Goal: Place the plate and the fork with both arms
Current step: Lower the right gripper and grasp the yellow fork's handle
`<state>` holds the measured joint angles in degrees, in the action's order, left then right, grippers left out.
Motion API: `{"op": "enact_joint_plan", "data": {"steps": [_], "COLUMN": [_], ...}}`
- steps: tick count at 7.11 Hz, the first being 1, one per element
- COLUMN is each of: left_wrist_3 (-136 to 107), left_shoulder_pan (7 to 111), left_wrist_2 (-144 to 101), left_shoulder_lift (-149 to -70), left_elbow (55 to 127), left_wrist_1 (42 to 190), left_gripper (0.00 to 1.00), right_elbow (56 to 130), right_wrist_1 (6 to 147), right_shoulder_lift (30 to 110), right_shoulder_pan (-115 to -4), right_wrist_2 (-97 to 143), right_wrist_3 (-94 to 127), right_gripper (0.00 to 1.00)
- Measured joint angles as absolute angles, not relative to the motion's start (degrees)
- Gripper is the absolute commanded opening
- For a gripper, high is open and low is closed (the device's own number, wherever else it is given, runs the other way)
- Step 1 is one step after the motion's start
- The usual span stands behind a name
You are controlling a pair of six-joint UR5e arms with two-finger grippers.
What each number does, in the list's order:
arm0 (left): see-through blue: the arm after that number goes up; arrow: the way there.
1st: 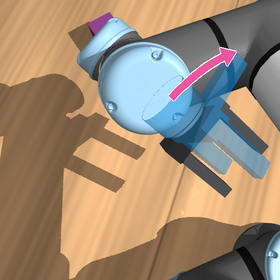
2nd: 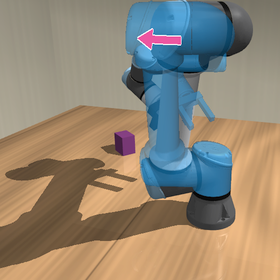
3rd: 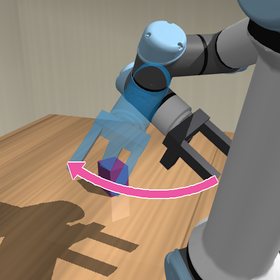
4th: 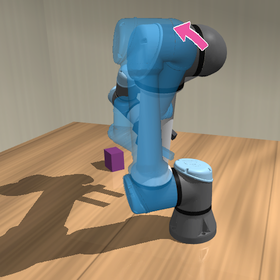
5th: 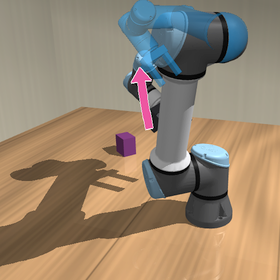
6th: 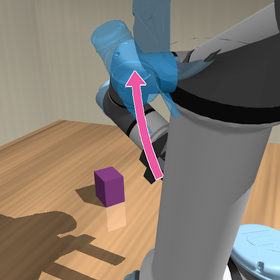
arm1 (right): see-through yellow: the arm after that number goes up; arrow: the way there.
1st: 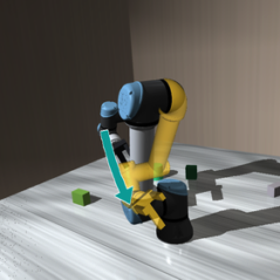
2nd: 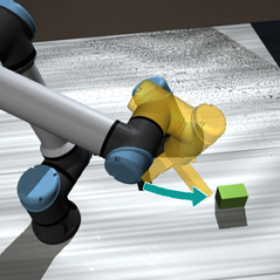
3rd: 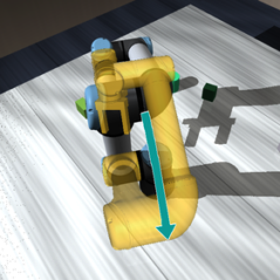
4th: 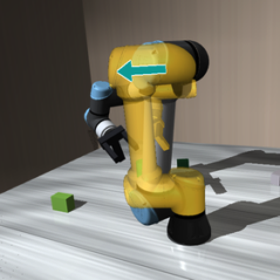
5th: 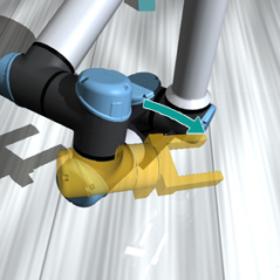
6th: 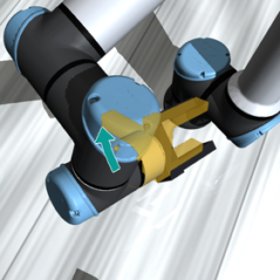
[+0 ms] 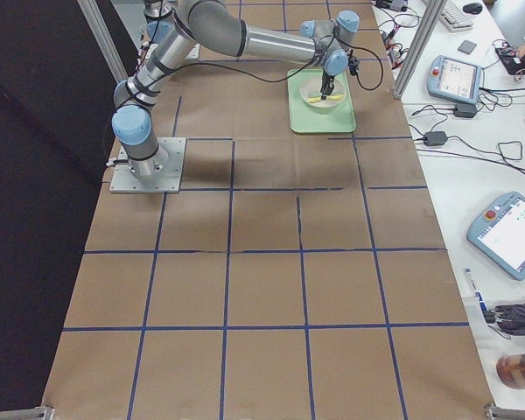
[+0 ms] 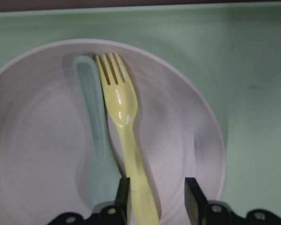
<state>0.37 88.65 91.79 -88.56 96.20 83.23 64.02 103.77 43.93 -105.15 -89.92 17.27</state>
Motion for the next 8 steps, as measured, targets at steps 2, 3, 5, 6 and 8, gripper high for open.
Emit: {"op": "enact_joint_plan", "data": {"steps": [2,3,5,6,8], "left_wrist_3": [0.35,0.35,0.35,0.35,0.37], "left_shoulder_pan": [88.68,88.68,88.68,88.68,88.68], "left_wrist_2": [91.76,91.76,91.76,91.76,91.81], "left_shoulder_lift": [-88.59,-88.59,-88.59,-88.59,-88.59], "left_elbow": [96.32,96.42,96.73,96.97,97.09], "left_wrist_1": [83.29,83.31,83.26,83.24,83.23], "left_gripper": [1.00,1.00,1.00,1.00,1.00], "right_elbow": [64.01,63.99,64.02,63.94,63.73], "right_wrist_1": [103.80,103.86,106.00,106.78,107.18], "right_shoulder_lift": [43.15,42.79,41.99,41.78,41.76], "right_shoulder_pan": [-105.23,-105.23,-105.21,-105.21,-105.21], "right_wrist_2": [-89.91,-89.93,-90.05,-90.07,-90.09], "right_wrist_3": [17.23,17.23,17.36,17.44,17.48], "right_gripper": [0.50,0.50,0.49,0.47,0.44]}}
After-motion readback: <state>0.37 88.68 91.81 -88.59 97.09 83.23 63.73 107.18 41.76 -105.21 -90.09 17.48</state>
